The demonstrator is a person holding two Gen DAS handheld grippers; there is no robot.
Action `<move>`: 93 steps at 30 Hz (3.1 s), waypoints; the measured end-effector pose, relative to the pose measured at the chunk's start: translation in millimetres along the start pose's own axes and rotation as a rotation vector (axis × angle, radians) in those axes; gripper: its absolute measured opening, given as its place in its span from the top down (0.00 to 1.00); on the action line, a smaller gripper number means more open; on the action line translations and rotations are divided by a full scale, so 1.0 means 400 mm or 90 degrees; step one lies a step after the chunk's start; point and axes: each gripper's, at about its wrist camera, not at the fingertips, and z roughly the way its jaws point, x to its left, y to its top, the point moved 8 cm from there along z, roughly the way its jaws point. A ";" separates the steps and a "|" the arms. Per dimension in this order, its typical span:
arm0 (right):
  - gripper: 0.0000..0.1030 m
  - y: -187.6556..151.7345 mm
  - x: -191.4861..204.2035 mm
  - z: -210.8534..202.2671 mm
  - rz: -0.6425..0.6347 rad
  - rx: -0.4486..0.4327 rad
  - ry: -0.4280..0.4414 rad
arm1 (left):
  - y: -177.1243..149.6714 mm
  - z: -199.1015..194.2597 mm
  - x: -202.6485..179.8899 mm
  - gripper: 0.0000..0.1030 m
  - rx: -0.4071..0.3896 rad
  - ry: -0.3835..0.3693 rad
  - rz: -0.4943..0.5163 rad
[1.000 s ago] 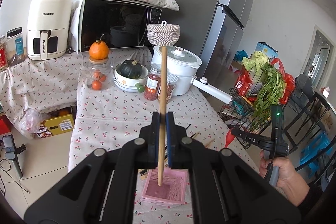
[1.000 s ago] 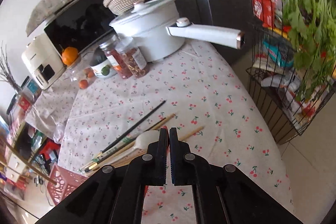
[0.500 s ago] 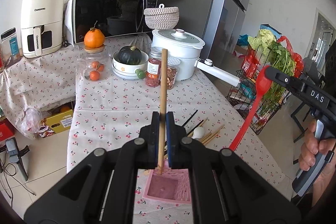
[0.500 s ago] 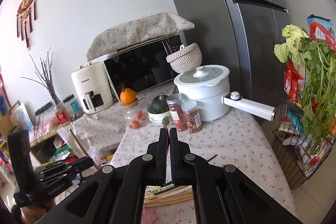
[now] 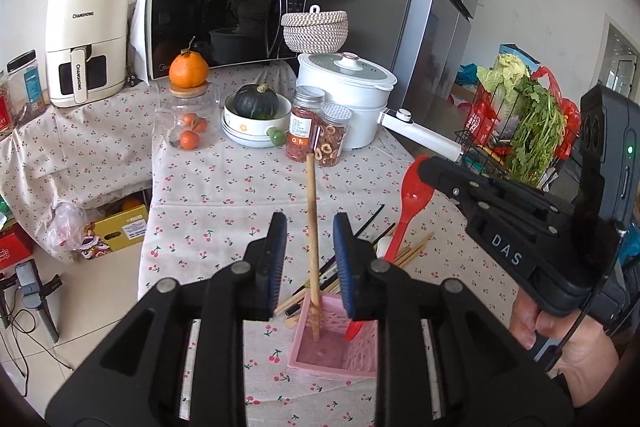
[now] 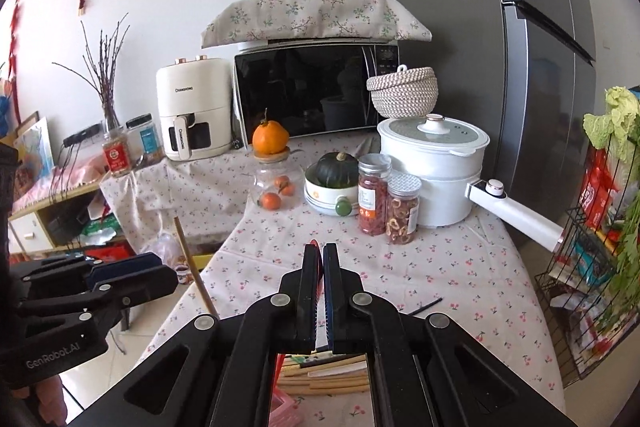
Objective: Organize utensils
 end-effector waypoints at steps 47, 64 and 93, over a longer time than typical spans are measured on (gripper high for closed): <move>0.45 -0.308 -0.704 -0.117 0.407 0.294 -0.113 | -0.149 0.554 -0.431 0.87 0.317 0.005 0.071; 0.45 -0.356 -0.691 -0.030 0.395 0.360 -0.095 | -0.117 0.793 -0.313 0.86 0.331 0.215 0.159; 0.45 -0.348 -0.699 -0.028 0.422 0.347 -0.102 | -0.105 0.800 -0.316 0.65 0.331 0.166 0.161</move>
